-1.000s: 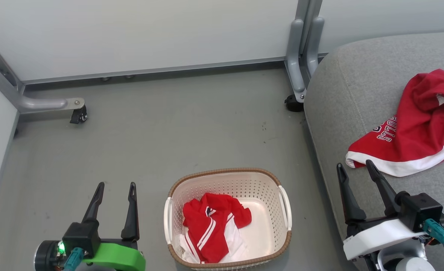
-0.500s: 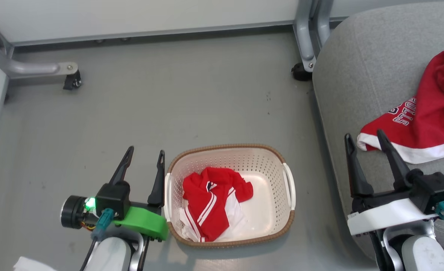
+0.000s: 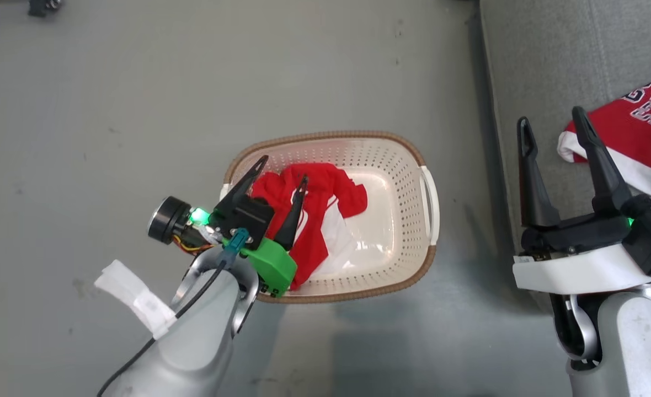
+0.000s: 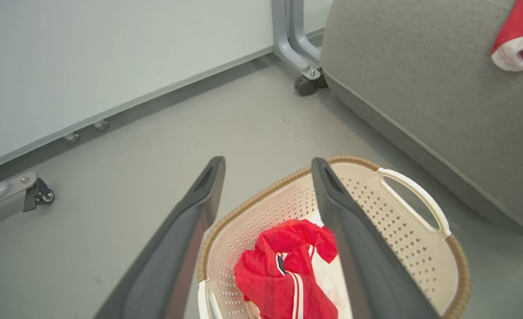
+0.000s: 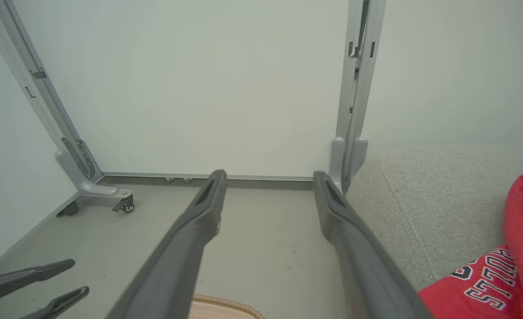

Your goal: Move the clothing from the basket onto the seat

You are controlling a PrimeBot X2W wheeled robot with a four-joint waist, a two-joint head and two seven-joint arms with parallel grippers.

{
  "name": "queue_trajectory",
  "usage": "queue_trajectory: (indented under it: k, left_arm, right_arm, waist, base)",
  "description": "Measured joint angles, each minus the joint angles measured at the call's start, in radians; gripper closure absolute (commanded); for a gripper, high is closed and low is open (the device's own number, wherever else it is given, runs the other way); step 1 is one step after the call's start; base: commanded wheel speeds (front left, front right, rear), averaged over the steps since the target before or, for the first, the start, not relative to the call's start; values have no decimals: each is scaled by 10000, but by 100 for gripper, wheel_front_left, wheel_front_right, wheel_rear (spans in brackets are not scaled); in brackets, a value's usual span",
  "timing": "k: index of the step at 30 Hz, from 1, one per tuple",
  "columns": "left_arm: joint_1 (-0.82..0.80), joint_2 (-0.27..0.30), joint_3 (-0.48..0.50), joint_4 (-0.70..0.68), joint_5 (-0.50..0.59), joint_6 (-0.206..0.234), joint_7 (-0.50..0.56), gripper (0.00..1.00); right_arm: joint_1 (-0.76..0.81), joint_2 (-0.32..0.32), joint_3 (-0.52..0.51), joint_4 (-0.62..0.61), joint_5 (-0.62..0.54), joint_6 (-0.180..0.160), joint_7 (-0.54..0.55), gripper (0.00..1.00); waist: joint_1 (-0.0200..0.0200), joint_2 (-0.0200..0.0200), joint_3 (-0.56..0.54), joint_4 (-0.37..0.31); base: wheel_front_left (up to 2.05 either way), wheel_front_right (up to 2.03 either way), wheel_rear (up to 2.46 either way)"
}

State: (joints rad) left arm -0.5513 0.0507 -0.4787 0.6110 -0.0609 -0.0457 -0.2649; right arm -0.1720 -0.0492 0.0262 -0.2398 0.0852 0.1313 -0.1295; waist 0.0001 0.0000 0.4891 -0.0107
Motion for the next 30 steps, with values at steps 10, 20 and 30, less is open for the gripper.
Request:
queue_trajectory:
  k: [10,20,30]
  left_arm:
    - [-2090,-29,-2134,2535,274,-219,186,0]
    - [-3825,-33,-3808,4366,802,-157,761,0]
    - [-5032,-19,-4105,5988,798,-111,1200,0]
  right_arm:
    - [-847,-4,368,-136,8,0,-453,0]
    - [-1387,-8,546,100,159,0,-765,0]
    - [-1758,-8,882,539,625,0,-1120,0]
  waist:
    - [1,0,2059,-364]
    - [1,0,3827,-850]
    - [1,0,4997,-1476]
  base:
    - [0,0,0]
    - [0,0,0]
    - [0,0,0]
